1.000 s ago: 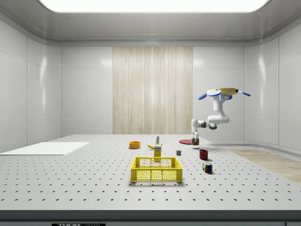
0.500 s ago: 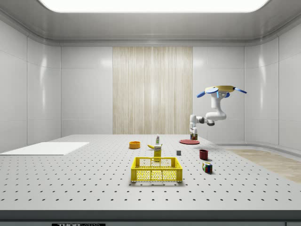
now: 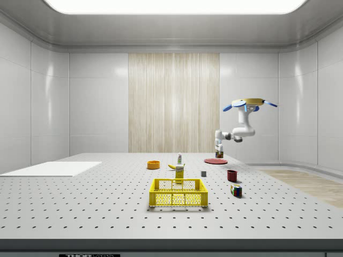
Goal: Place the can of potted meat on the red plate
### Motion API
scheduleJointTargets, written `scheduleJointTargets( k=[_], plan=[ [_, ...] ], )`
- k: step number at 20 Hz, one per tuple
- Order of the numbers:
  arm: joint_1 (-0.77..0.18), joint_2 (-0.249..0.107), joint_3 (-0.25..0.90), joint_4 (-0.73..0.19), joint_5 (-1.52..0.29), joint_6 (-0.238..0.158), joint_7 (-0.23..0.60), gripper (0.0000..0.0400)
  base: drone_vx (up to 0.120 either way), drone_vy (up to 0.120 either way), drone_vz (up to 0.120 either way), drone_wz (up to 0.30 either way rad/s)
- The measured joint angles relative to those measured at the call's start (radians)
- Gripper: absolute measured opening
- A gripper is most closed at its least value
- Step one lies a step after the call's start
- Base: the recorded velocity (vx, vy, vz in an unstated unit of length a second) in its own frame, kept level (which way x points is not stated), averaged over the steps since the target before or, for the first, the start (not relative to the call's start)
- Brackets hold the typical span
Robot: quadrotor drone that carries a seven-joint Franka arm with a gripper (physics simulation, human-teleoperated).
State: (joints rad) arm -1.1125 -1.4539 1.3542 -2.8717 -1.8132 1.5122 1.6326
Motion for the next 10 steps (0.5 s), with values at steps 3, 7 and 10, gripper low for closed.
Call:
scheduleJointTargets(
  k=[3,7,10],
  plan=[
    [-0.001,-0.005,0.001,0.0,0.002,0.005,0.001,0.0286,0.0,-0.12,0.0,0.0],
    [-0.003,-0.012,0.002,0.001,0.005,0.011,0.003,0.0286,0.0,-0.12,0.0,0.0],
    [-0.004,-0.017,0.003,0.001,0.007,0.015,0.004,0.0286,0.0,-0.12,0.0,0.0]
  ],
)
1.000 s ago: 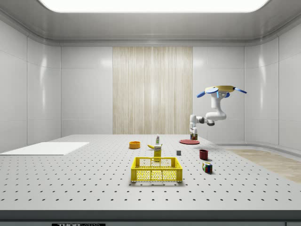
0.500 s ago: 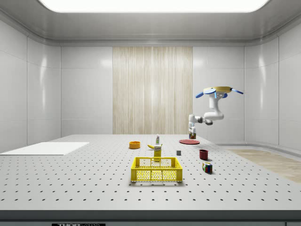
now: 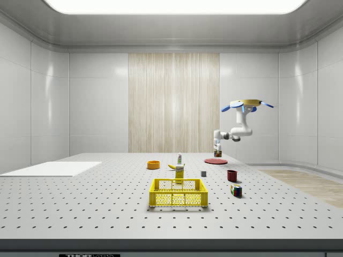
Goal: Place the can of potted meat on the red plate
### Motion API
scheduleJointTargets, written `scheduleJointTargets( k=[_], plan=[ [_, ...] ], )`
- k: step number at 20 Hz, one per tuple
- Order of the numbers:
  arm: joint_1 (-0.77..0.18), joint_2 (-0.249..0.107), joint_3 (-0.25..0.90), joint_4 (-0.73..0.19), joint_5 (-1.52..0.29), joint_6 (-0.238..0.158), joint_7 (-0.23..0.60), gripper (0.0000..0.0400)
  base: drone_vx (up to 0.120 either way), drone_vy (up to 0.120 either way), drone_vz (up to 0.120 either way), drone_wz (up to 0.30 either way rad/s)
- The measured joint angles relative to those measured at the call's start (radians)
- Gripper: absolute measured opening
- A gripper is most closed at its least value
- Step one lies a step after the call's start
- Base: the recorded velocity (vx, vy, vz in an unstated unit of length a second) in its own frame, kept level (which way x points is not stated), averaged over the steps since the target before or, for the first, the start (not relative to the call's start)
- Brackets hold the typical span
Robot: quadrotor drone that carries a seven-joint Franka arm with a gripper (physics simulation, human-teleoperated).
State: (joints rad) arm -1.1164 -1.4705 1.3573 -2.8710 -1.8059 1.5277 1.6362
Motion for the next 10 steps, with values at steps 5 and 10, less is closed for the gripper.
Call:
scheduleJointTargets(
  k=[5,10],
  plan=[
    [-0.002,-0.008,0.001,0.0,0.003,0.007,0.001,0.0286,0.0,-0.12,0.0,0.0],
    [-0.003,-0.015,0.002,0.001,0.006,0.014,0.003,0.0286,0.0,-0.12,0.0,0.0]
  ],
)
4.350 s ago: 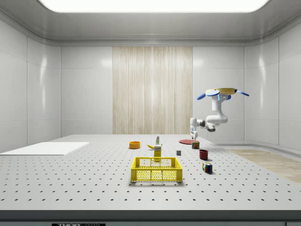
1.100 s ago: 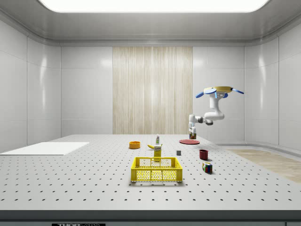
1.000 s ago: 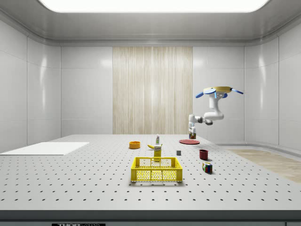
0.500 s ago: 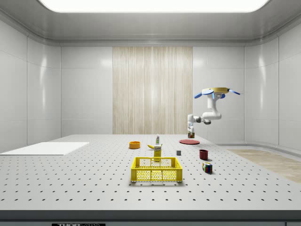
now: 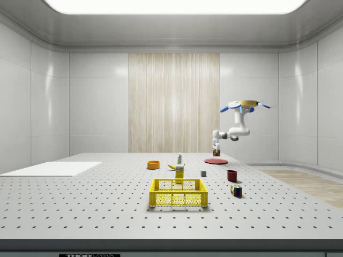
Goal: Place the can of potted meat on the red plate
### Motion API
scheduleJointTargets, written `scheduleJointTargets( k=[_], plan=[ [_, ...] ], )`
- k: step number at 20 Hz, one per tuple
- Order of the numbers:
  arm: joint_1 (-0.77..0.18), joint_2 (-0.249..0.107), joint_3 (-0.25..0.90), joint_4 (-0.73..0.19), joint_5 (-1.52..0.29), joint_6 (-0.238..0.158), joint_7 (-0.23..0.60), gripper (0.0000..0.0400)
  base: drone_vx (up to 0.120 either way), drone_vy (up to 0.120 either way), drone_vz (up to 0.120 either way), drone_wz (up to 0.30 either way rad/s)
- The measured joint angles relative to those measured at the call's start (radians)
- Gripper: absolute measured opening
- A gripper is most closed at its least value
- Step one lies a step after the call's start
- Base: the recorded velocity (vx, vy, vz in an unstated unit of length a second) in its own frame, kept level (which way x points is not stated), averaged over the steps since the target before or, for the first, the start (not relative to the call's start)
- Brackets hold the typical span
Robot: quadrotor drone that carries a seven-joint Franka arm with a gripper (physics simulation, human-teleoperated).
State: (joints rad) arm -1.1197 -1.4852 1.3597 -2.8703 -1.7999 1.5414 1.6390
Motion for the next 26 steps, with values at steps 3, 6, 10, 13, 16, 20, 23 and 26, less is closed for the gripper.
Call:
scheduleJointTargets(
  k=[3,6,10,13,16,20,23,26],
  plan=[
    [-0.001,-0.004,0.001,0.0,0.002,0.004,0.001,0.0286,0.0,-0.12,0.0,0.0],
    [-0.002,-0.008,0.001,0.0,0.003,0.007,0.001,0.0286,0.0,-0.12,0.0,0.0],
    [-0.003,-0.013,0.002,0.001,0.005,0.012,0.002,0.0286,0.0,-0.12,0.0,0.0],
    [-0.004,-0.016,0.003,0.001,0.007,0.015,0.003,0.0286,0.0,-0.12,0.0,0.0],
    [-0.004,-0.02,0.003,0.001,0.008,0.018,0.004,0.0285,0.0,-0.12,0.0,0.0],
    [-0.008,-0.026,-0.029,0.007,-0.021,0.034,0.003,0.0285,0.0,0.0,0.0,0.0],
    [-0.012,-0.031,-0.07,0.016,-0.059,0.052,0.003,0.0285,0.0,0.0,0.0,0.0],
    [-0.019,-0.033,-0.115,0.027,-0.101,0.071,0.002,0.0285,0.0,0.0,0.0,0.0]
  ],
)
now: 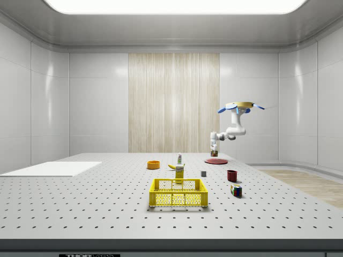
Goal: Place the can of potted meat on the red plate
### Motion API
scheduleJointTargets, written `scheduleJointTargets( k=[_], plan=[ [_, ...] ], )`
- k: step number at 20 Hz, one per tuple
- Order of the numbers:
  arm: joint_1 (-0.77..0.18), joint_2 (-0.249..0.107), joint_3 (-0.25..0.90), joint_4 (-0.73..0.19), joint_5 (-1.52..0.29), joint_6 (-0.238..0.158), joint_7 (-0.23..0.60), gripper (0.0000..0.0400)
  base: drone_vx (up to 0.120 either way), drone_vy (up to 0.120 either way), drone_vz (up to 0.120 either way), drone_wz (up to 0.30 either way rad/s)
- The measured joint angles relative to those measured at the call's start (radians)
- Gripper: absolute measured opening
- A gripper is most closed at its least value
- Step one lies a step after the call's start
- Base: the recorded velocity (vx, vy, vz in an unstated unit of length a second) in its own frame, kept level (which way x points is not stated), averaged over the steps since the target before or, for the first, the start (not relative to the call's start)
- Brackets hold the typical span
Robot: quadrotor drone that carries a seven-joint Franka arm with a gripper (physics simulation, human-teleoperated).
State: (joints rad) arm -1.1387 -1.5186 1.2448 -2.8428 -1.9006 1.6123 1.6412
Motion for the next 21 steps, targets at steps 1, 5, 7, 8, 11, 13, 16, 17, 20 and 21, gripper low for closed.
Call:
scheduleJointTargets(
  k=[1,5,7,8,11,13,16,17,20,21],
  plan=[
    [-0.002,0.0,-0.014,0.004,-0.013,0.006,0.0,0.0285,0.0,0.0,0.0,0.0],
    [-0.014,0.0,-0.076,0.025,-0.072,0.031,-0.001,0.0284,0.0,0.0,0.0,0.0],
    [-0.02,0.002,-0.103,0.035,-0.097,0.041,-0.001,0.0285,0.0,0.0,0.0,0.0],
    [-0.022,0.003,-0.113,0.04,-0.107,0.045,-0.001,0.0285,0.0,0.0,0.0,0.0],
    [-0.026,0.007,-0.135,0.049,-0.128,0.052,-0.002,0.0348,0.0,0.0,0.0,0.0],
    [-0.025,0.009,-0.135,0.048,-0.127,0.05,-0.003,0.0368,0.0,0.0,0.0,0.0],
    [-0.018,0.011,-0.114,0.039,-0.107,0.039,-0.004,0.0385,0.0,0.0,0.0,0.0],
    [-0.016,0.011,-0.106,0.035,-0.099,0.035,-0.004,0.0388,0.0,0.0,0.0,0.0],
    [-0.011,0.012,-0.089,0.028,-0.083,0.026,-0.005,0.0395,0.0,0.0,0.0,0.0],
    [-0.01,0.013,-0.086,0.027,-0.081,0.025,-0.005,0.0395,0.0,0.0,0.0,0.0]
  ],
)
